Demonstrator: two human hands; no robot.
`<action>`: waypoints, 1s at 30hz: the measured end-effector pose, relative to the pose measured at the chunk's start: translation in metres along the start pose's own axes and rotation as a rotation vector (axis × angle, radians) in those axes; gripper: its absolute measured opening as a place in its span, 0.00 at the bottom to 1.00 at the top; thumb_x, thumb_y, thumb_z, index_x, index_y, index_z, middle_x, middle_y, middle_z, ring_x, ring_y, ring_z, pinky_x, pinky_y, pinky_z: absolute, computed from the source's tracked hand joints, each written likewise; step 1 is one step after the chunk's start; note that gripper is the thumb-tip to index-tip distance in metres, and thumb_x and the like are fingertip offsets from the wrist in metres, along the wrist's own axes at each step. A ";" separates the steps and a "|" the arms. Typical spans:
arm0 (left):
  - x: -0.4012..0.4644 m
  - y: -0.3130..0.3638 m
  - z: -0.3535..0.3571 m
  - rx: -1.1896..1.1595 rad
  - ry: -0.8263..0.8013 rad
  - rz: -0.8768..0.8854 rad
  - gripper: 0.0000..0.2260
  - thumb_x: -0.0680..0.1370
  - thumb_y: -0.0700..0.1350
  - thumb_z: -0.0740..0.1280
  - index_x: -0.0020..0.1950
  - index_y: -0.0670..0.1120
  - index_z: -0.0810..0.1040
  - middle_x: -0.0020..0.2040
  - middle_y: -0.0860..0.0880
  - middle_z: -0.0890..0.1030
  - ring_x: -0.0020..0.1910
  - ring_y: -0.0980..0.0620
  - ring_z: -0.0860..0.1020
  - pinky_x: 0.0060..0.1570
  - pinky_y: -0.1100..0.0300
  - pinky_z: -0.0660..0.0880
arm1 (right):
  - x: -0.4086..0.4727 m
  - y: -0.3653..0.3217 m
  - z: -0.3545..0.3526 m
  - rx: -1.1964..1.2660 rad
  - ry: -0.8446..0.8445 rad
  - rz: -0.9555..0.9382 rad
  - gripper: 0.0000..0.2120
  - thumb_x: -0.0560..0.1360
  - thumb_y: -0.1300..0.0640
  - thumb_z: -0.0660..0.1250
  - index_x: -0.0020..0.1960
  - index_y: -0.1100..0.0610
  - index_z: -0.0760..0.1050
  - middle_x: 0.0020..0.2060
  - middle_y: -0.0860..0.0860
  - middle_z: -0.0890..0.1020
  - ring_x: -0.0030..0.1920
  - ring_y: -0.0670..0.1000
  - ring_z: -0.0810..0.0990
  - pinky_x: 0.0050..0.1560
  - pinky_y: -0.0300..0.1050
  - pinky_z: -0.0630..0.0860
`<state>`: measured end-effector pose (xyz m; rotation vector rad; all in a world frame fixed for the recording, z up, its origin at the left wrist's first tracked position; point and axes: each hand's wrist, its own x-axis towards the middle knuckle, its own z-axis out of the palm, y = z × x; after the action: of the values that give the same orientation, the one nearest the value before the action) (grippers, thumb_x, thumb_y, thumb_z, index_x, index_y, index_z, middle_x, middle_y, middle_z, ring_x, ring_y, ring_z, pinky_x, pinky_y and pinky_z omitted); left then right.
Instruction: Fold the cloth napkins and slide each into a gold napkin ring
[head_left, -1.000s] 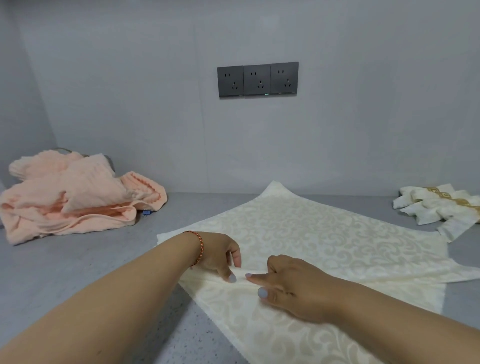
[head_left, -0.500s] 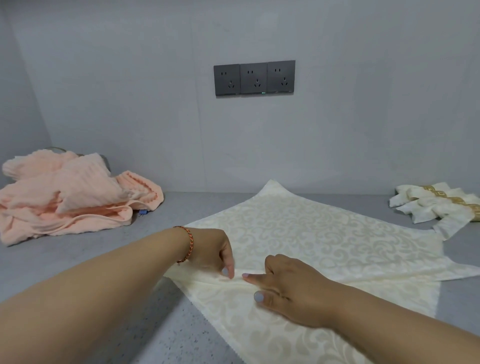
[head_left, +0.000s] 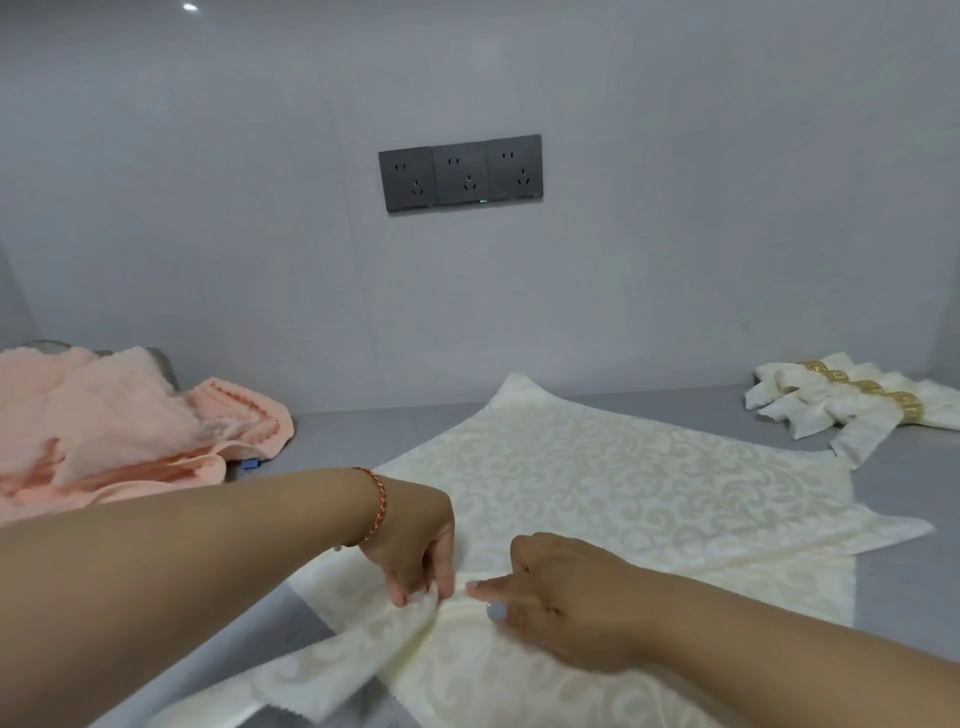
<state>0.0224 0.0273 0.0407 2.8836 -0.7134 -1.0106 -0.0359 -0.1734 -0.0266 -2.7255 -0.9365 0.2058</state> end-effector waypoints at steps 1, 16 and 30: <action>0.002 -0.002 0.003 -0.056 0.022 0.002 0.12 0.74 0.34 0.68 0.56 0.43 0.83 0.41 0.49 0.86 0.33 0.56 0.82 0.45 0.67 0.78 | 0.001 0.000 -0.003 0.072 -0.023 0.046 0.29 0.75 0.29 0.44 0.69 0.38 0.68 0.47 0.45 0.67 0.53 0.45 0.66 0.62 0.44 0.65; 0.041 0.012 0.032 -0.846 0.466 0.373 0.08 0.65 0.52 0.71 0.35 0.48 0.79 0.34 0.49 0.77 0.32 0.54 0.73 0.34 0.63 0.69 | 0.020 0.016 -0.045 0.502 -0.214 0.319 0.12 0.78 0.48 0.61 0.57 0.52 0.75 0.50 0.52 0.84 0.49 0.50 0.80 0.64 0.49 0.73; 0.055 0.037 0.034 -0.714 0.342 0.250 0.08 0.70 0.46 0.64 0.41 0.42 0.77 0.28 0.49 0.78 0.26 0.55 0.74 0.41 0.57 0.71 | 0.002 0.020 -0.062 -0.036 -0.230 0.408 0.14 0.82 0.50 0.56 0.49 0.59 0.72 0.47 0.53 0.75 0.47 0.52 0.71 0.45 0.43 0.66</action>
<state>0.0247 -0.0241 -0.0134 2.1937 -0.5254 -0.5593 -0.0097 -0.1991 0.0275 -2.9435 -0.4226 0.5925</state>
